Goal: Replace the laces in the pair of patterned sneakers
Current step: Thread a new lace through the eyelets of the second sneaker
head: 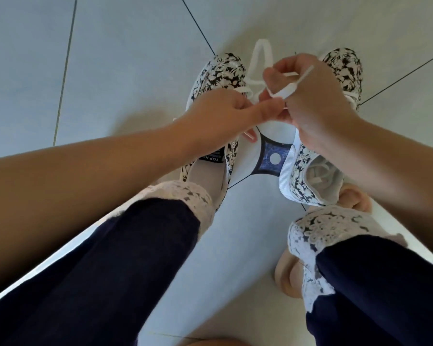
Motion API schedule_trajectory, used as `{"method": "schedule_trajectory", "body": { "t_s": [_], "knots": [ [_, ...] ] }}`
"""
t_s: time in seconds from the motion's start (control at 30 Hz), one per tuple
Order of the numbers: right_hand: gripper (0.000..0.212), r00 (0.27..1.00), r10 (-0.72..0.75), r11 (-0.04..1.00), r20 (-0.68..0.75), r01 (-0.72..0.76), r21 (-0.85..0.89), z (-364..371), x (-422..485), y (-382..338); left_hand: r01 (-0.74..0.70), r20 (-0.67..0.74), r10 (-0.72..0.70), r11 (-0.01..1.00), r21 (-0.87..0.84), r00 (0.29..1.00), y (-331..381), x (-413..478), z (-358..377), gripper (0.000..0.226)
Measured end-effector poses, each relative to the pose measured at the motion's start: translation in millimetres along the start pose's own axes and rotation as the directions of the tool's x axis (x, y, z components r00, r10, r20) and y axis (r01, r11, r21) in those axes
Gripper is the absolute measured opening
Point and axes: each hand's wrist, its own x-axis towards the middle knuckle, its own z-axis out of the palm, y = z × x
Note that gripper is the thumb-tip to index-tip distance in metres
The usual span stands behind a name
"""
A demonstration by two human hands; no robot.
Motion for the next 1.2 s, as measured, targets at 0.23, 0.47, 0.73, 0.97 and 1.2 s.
{"method": "schedule_trajectory", "body": {
  "t_s": [0.23,0.47,0.73,0.97,1.2],
  "knots": [
    [0.022,0.94,-0.339,0.87,-0.036,0.299,-0.393,5.8,6.5,13.8,0.229,0.191,-0.151,0.834,-0.502,0.97,-3.6,2.3,-1.9,0.027],
    [0.033,0.913,-0.409,0.775,-0.003,0.345,-0.529,5.2,11.3,22.7,0.242,0.212,-0.163,0.869,-0.431,0.964,-8.9,5.7,3.3,0.018],
    [0.025,0.98,-0.177,0.948,-0.096,0.144,-0.283,1.6,19.0,24.7,0.265,0.17,-0.215,0.887,-0.378,0.962,-13.6,9.0,8.4,0.003],
    [0.018,0.986,-0.071,0.996,-0.152,0.063,-0.06,10.2,16.6,25.2,0.251,0.228,-0.174,0.894,-0.372,0.958,-8.7,9.9,7.8,0.02],
    [0.022,0.988,-0.093,0.99,-0.124,0.079,-0.116,12.7,12.4,32.4,0.28,0.218,-0.203,0.858,-0.431,0.955,-9.0,11.2,10.3,0.012]
  ]
}}
